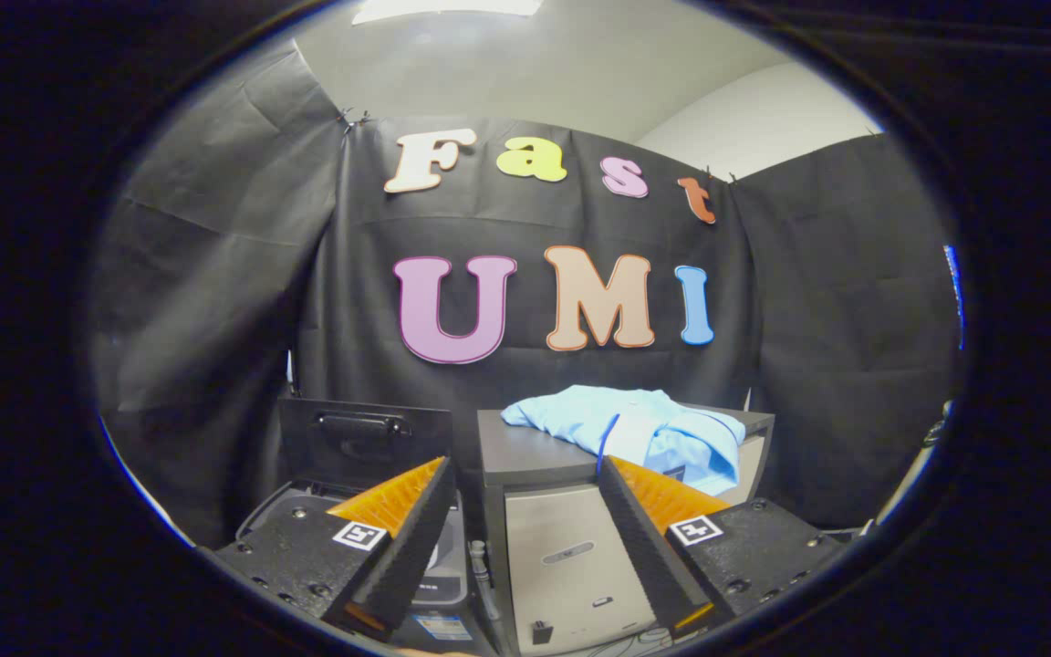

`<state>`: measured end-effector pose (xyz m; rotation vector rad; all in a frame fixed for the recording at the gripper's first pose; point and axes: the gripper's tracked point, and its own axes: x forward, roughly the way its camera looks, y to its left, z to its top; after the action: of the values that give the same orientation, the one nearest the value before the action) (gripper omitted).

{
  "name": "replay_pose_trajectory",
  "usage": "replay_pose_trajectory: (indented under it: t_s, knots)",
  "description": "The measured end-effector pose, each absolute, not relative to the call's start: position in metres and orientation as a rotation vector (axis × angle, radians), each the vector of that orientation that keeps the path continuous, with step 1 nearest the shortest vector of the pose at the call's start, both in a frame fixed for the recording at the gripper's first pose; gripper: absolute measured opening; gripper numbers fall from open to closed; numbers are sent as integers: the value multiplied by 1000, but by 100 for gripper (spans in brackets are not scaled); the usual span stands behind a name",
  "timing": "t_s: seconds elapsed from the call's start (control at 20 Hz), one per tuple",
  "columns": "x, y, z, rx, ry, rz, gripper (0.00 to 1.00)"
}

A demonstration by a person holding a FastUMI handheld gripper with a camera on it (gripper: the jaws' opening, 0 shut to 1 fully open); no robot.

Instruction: Put the clothes into the washing machine and then close the washing machine lid.

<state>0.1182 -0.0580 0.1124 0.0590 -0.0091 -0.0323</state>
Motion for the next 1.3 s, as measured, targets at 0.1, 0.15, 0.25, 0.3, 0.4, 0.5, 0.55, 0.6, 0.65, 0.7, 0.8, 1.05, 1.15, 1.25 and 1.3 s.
replay_pose_trajectory:
  t_s: [0.1,0.15,0.25,0.3,0.4,0.5,0.55,0.6,0.65,0.7,0.8,1.05,1.15,1.25,1.3]
  knots:
    - [123,-59,128,67,-44,-39,96]
    - [123,-55,133,77,-43,-19,96]
    - [133,-56,146,76,-41,-10,97]
    - [139,-58,153,59,-35,-3,97]
    - [155,-64,165,14,-16,6,97]
    - [176,-72,170,0,24,15,96]
    - [187,-78,173,-14,48,18,96]
    - [199,-85,174,-26,74,19,96]
    - [210,-92,173,-32,104,15,95]
    - [222,-101,169,-33,142,4,95]
    - [242,-114,151,-17,232,-3,94]
    - [286,-139,106,29,414,6,95]
    - [301,-153,87,34,487,-15,95]
    - [313,-164,68,16,566,-26,95]
    - [315,-166,58,17,599,-25,95]
